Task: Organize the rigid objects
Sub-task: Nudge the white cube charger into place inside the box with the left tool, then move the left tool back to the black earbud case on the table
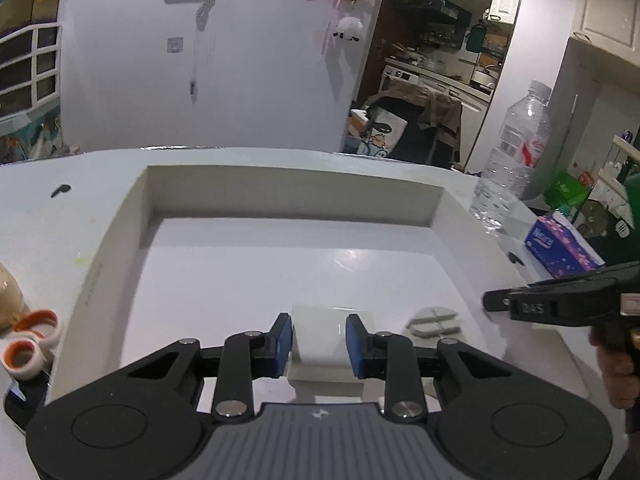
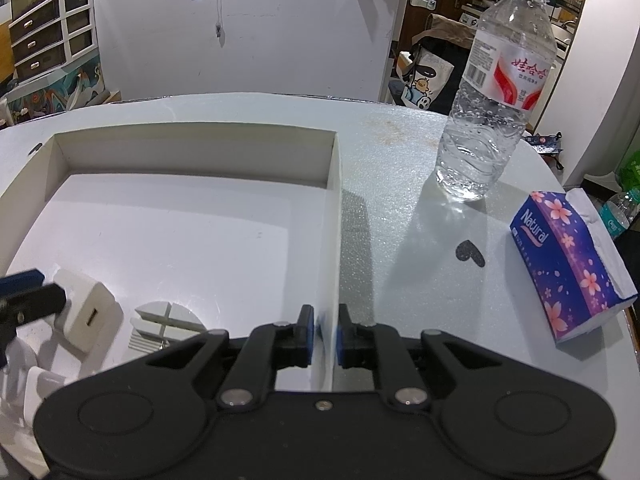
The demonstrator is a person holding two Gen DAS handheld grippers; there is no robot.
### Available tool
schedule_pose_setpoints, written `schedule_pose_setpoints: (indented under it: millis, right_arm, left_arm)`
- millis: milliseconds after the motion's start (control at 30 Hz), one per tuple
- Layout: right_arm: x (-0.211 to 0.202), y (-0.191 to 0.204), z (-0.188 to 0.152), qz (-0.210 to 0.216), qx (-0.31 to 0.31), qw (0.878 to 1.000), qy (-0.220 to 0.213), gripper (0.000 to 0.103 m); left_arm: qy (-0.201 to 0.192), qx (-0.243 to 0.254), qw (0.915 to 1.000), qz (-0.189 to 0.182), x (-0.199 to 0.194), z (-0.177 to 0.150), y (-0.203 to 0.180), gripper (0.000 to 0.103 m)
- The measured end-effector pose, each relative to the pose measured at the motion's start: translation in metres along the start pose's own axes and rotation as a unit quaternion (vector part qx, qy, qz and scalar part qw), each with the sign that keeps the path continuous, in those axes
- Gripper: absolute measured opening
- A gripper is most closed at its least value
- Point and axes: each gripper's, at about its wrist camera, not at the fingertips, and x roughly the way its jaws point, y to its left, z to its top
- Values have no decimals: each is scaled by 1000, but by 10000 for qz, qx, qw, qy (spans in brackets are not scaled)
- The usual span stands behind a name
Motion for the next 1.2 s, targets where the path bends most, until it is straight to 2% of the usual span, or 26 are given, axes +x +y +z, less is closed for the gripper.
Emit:
schedule_pose_setpoints:
  millis: [333, 367, 400, 433, 500, 600, 667, 867, 1033, 1200]
  right_arm:
    - [0, 1, 0, -1, -4, 10000, 4, 11]
    - [0, 0, 1, -4, -6, 10000, 4, 11]
    - [0, 0, 1, -8, -9, 10000, 4, 11]
    - [0, 0, 1, -13, -9, 10000, 4, 11]
    - [0, 0, 1, -11, -5, 10000, 5, 11]
    - [0, 0, 1, -15, -10, 10000, 3, 11]
    - [0, 0, 1, -14, -9, 10000, 4, 11]
    - [0, 0, 1, -24, -20, 10000, 2, 11]
    - [0, 0, 1, -28, -22, 10000, 2, 11]
    - [0, 0, 1, -27, -21, 10000, 2, 11]
  left_arm:
    - [42, 6, 10000, -52, -6, -1, -13, 32]
    - [0, -3, 10000, -61, -11, 1, -13, 36]
    - [-34, -1, 10000, -66, -16, 2, -14, 47]
    - [-82, 5, 9999, -58, -21, 3, -16, 53]
    - [-178, 60, 9998, -58, -32, 4, -19, 76]
    - [-244, 169, 9995, -75, -46, 0, -25, 94]
    - [-286, 184, 9994, -83, -55, -4, -26, 101]
    - [-368, 291, 9989, -15, -77, -15, -26, 103]
    - [-719, 286, 9970, 91, -97, -26, -15, 103]
    - [-966, 278, 9938, 467, -113, -37, 7, 103]
